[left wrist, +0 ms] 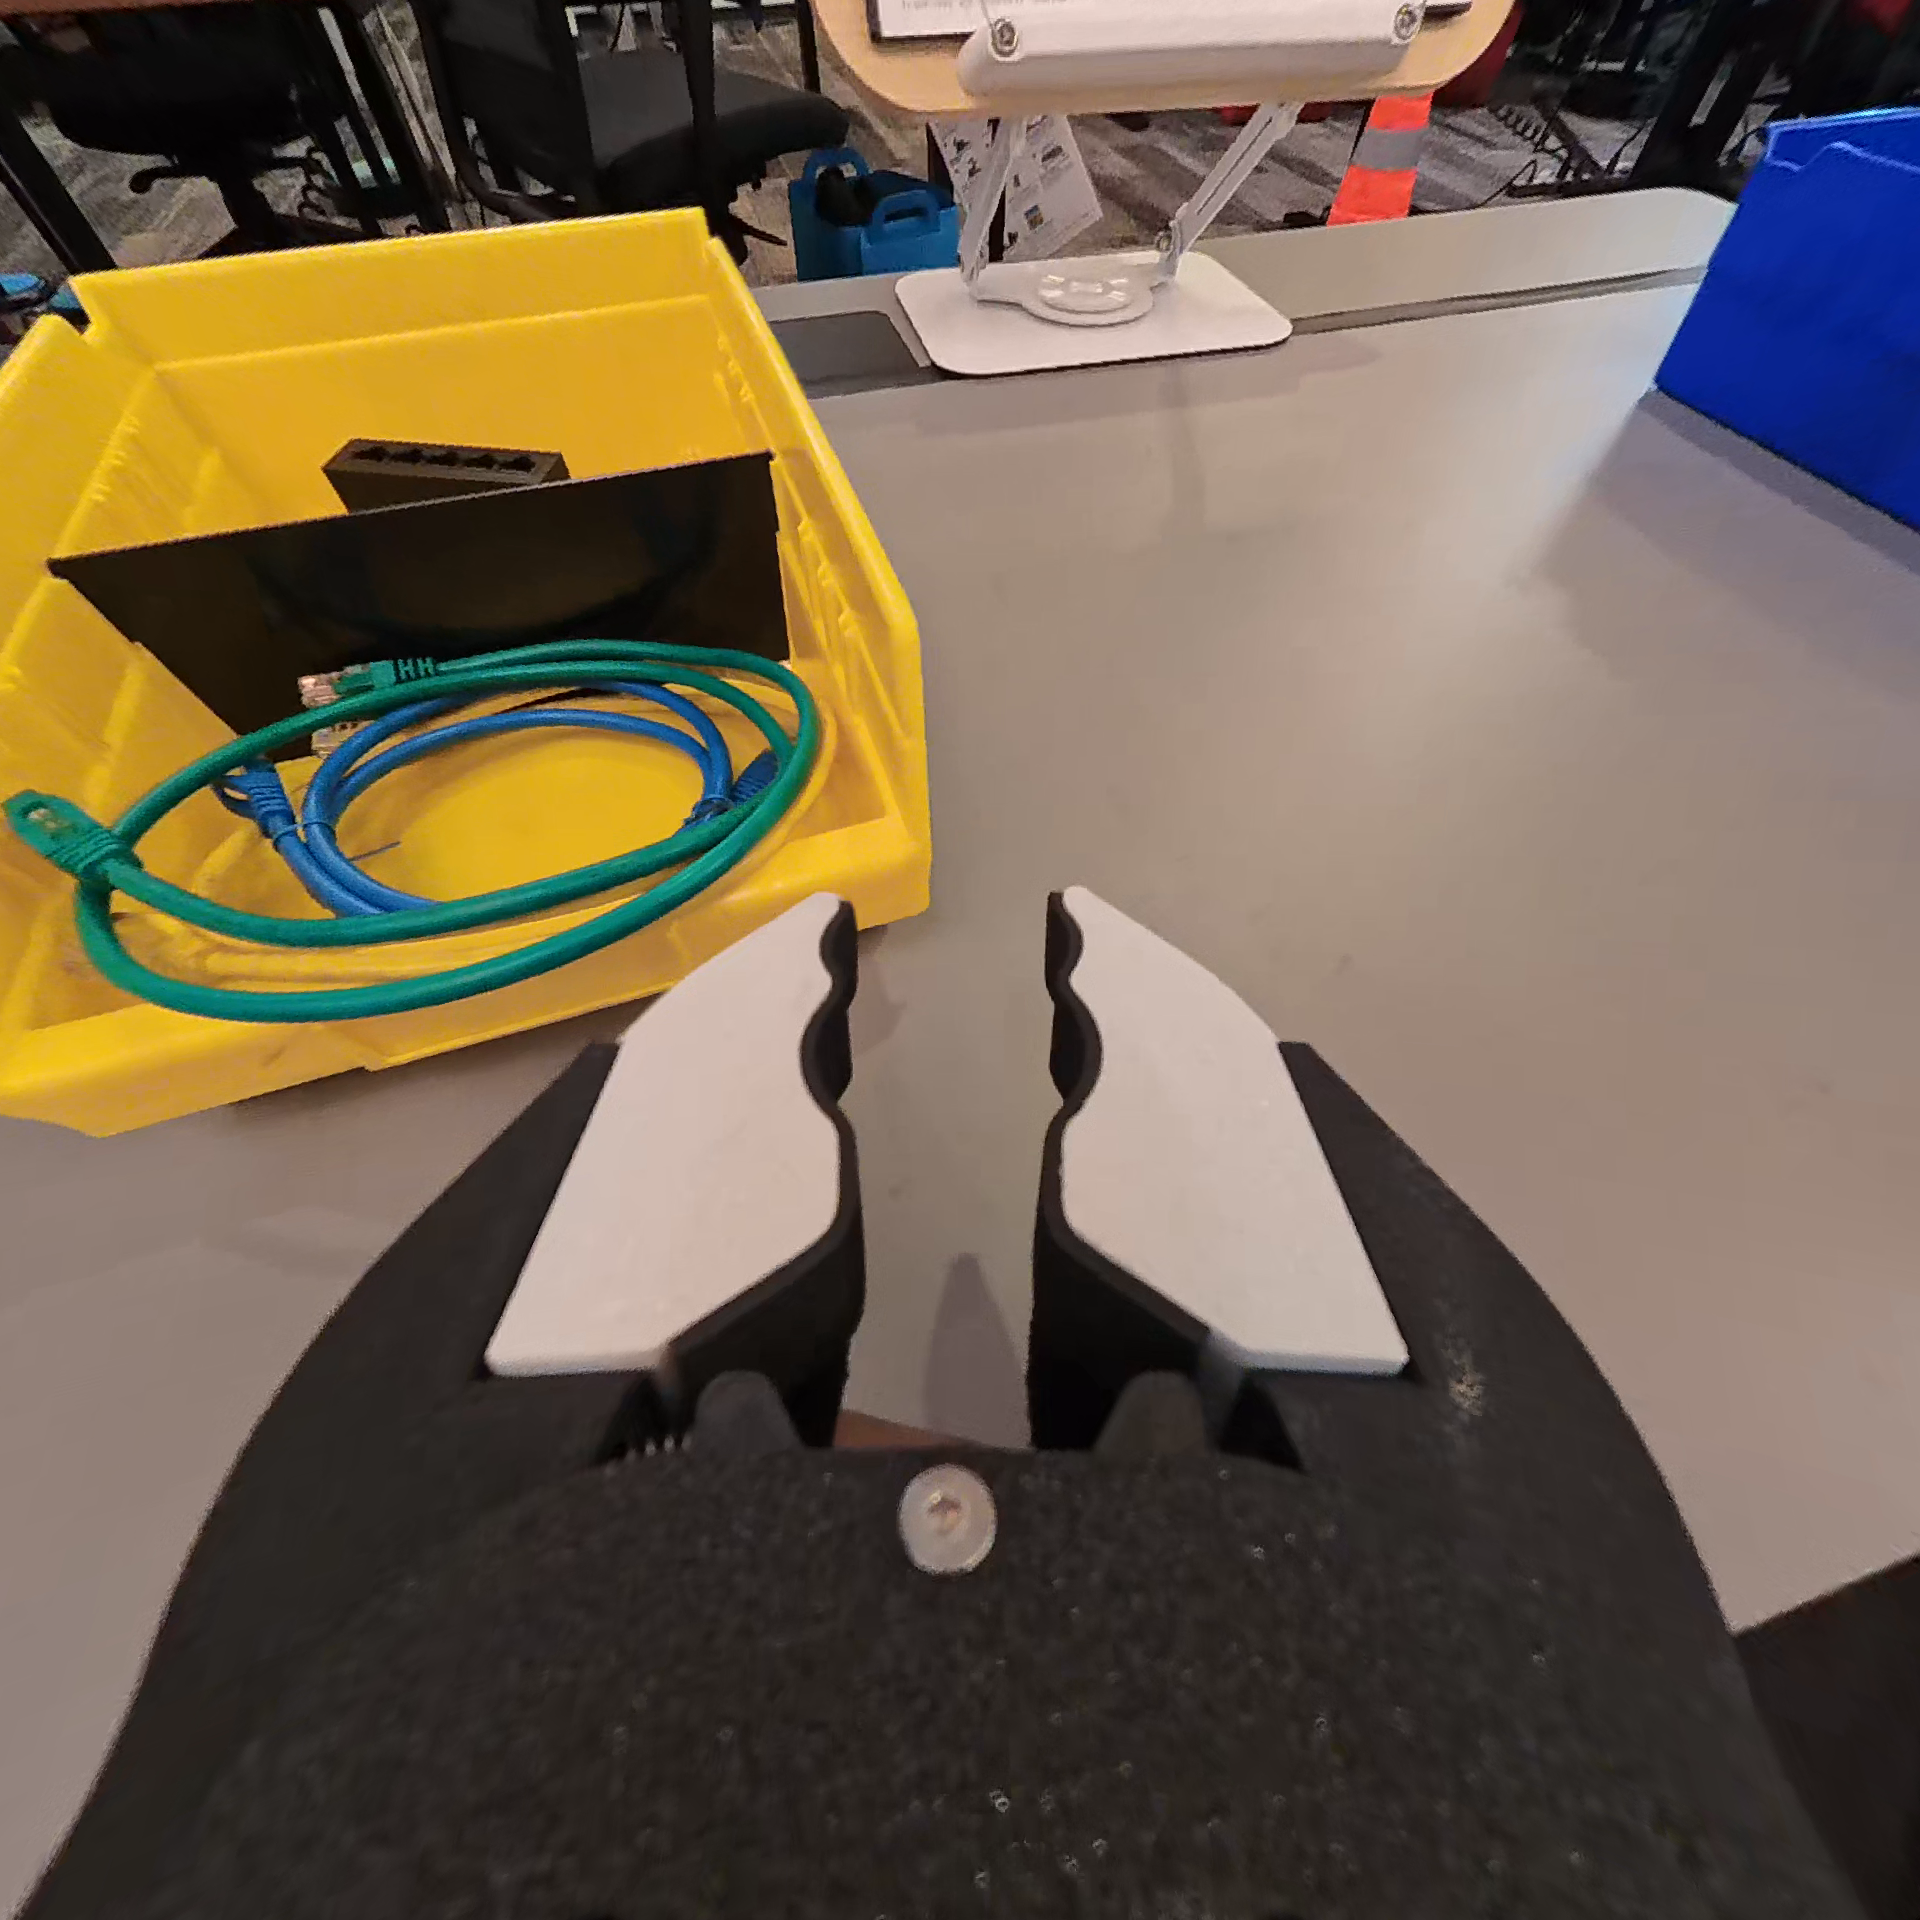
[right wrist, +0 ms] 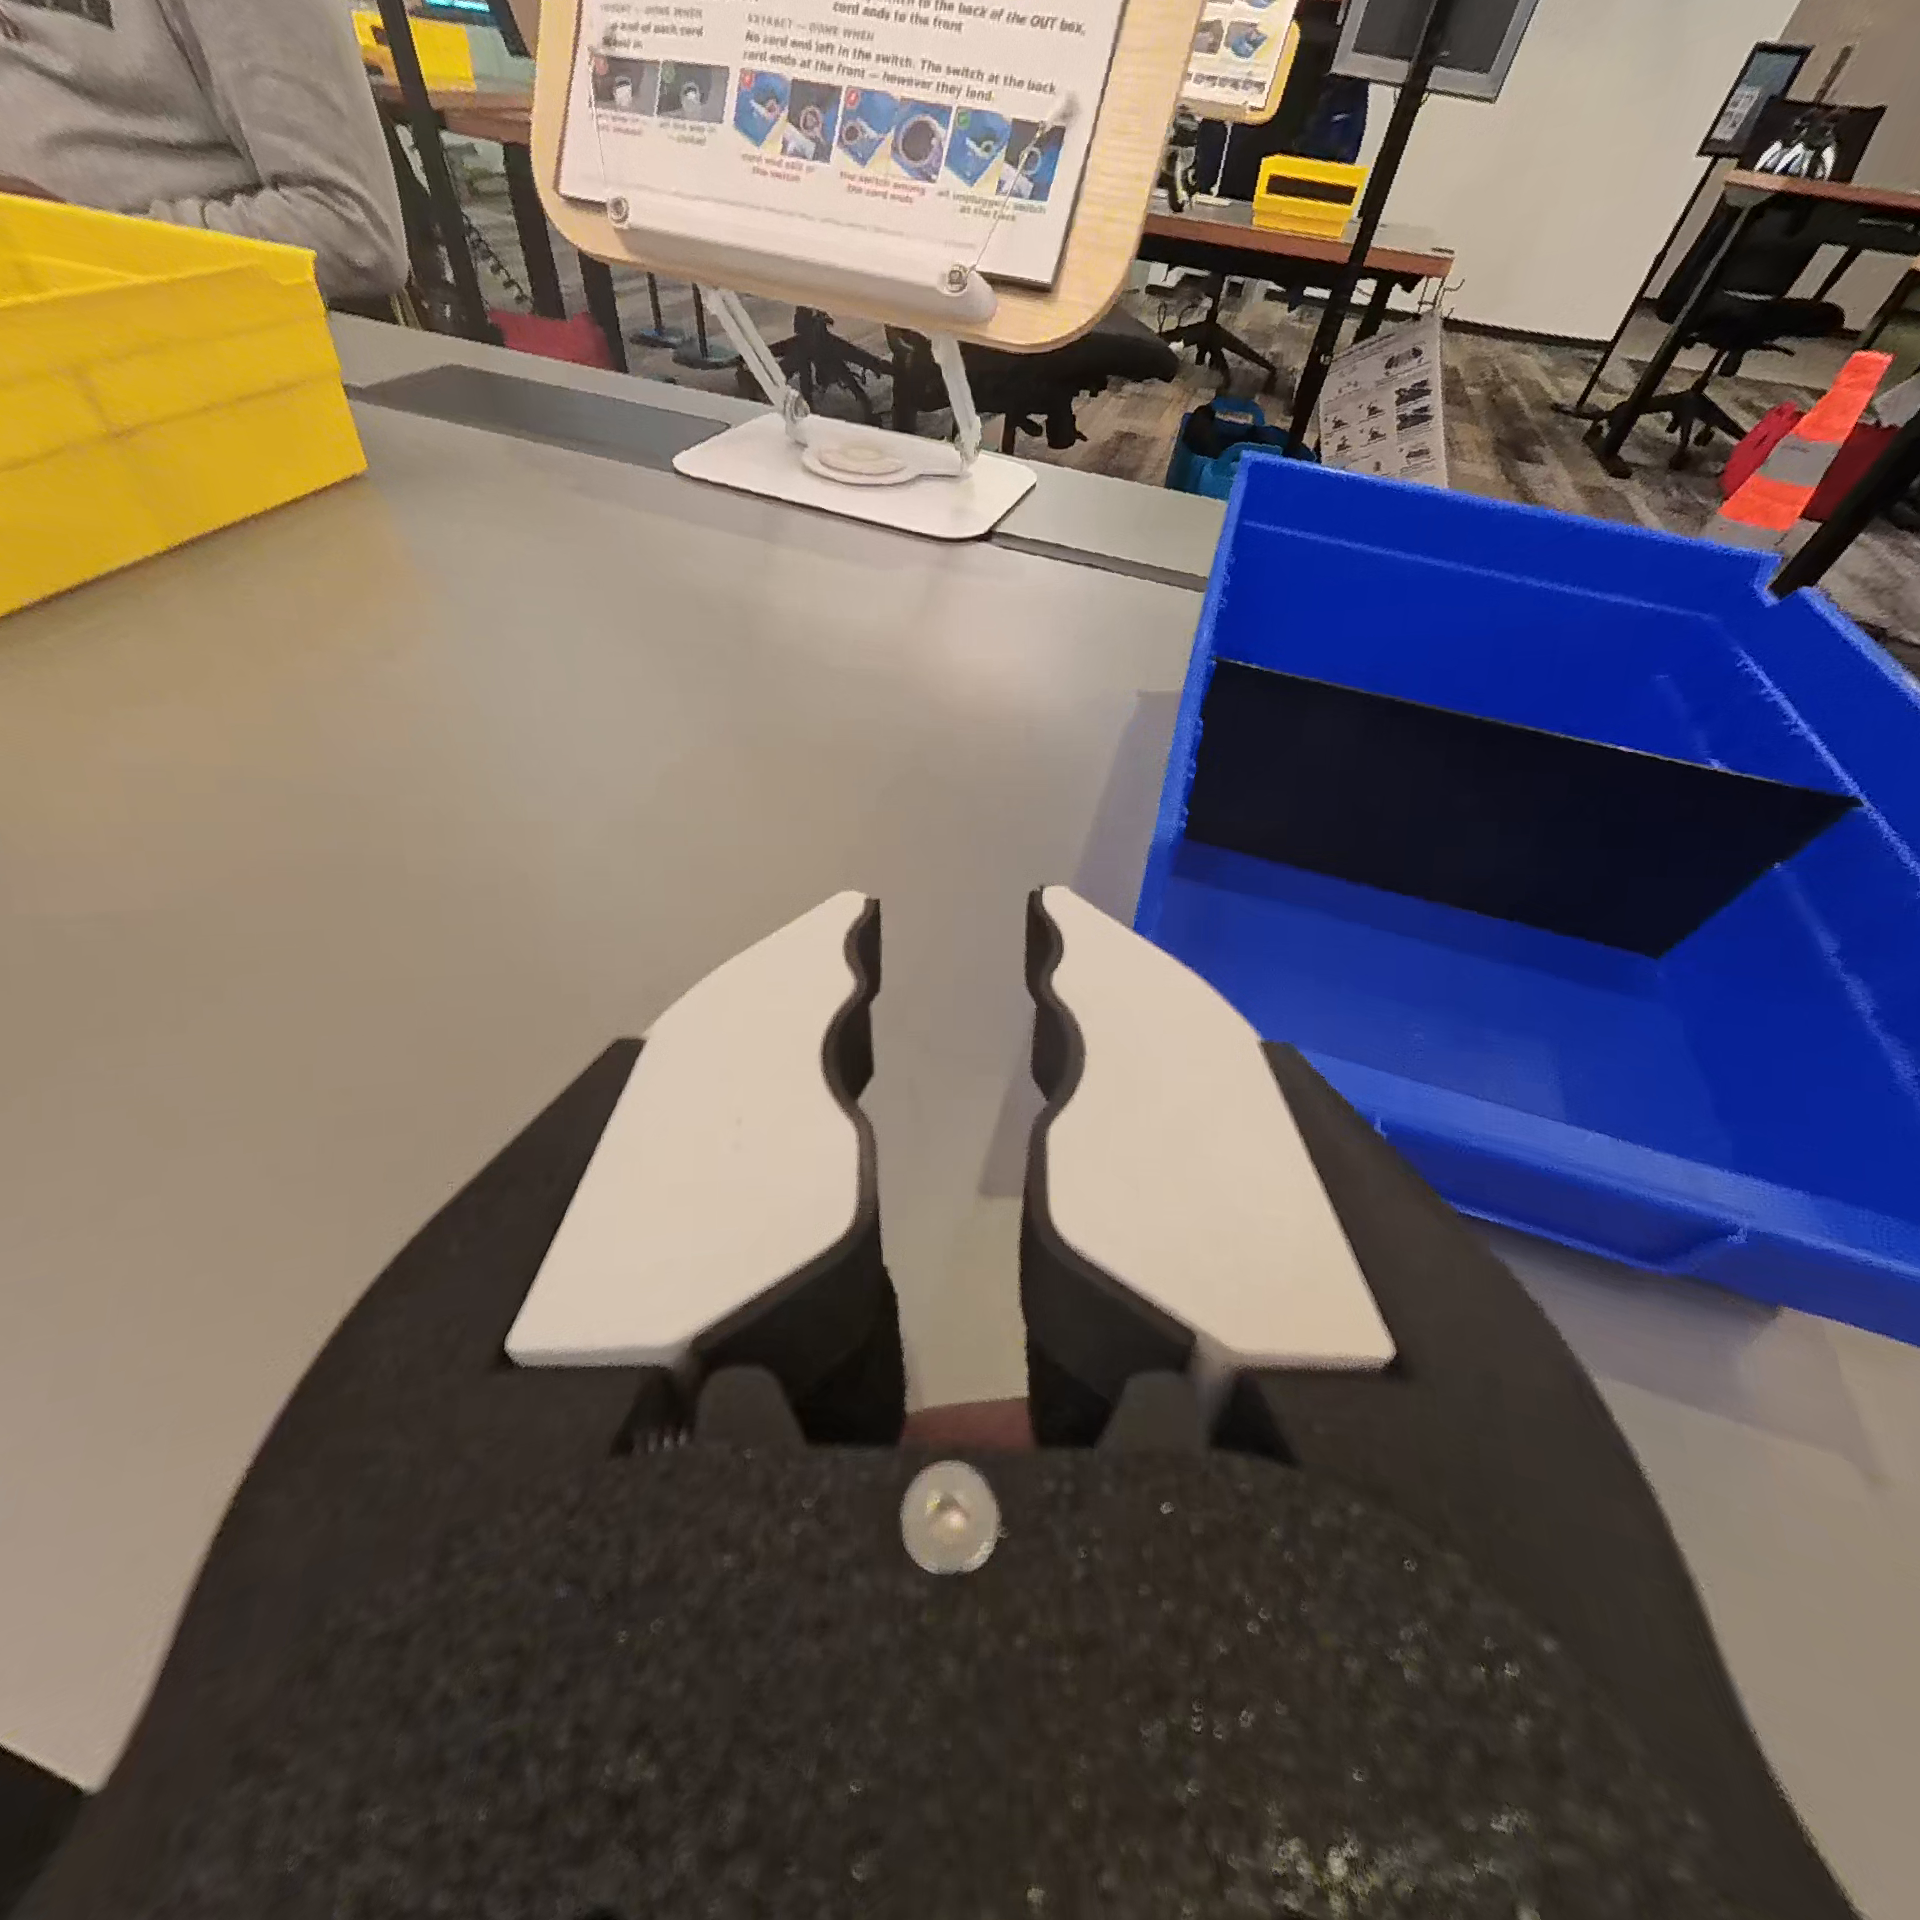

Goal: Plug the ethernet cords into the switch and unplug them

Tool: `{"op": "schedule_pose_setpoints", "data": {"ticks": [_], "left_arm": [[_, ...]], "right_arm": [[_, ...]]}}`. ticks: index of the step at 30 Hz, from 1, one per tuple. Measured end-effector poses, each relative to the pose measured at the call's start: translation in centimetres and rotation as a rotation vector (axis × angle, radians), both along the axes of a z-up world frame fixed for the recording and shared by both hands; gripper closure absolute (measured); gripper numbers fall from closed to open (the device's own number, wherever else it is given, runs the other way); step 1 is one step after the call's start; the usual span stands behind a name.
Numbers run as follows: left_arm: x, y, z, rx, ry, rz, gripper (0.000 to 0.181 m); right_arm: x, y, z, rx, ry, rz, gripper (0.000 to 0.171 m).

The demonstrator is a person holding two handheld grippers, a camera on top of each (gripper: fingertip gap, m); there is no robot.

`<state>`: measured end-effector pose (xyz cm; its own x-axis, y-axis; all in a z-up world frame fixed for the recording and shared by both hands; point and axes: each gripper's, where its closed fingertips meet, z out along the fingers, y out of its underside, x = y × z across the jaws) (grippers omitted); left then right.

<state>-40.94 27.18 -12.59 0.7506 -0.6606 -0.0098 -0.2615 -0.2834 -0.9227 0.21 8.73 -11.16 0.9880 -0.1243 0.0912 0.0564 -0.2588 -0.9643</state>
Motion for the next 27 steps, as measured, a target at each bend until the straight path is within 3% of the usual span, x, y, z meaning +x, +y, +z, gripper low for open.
{"op": "schedule_pose_setpoints", "data": {"ticks": [27], "left_arm": [[0.3,0.0,-0.5,-0.029,0.02,-0.021,0.147]], "right_arm": [[-1.3,0.2,-0.3,-0.038,-0.112,0.029,0.145]]}}
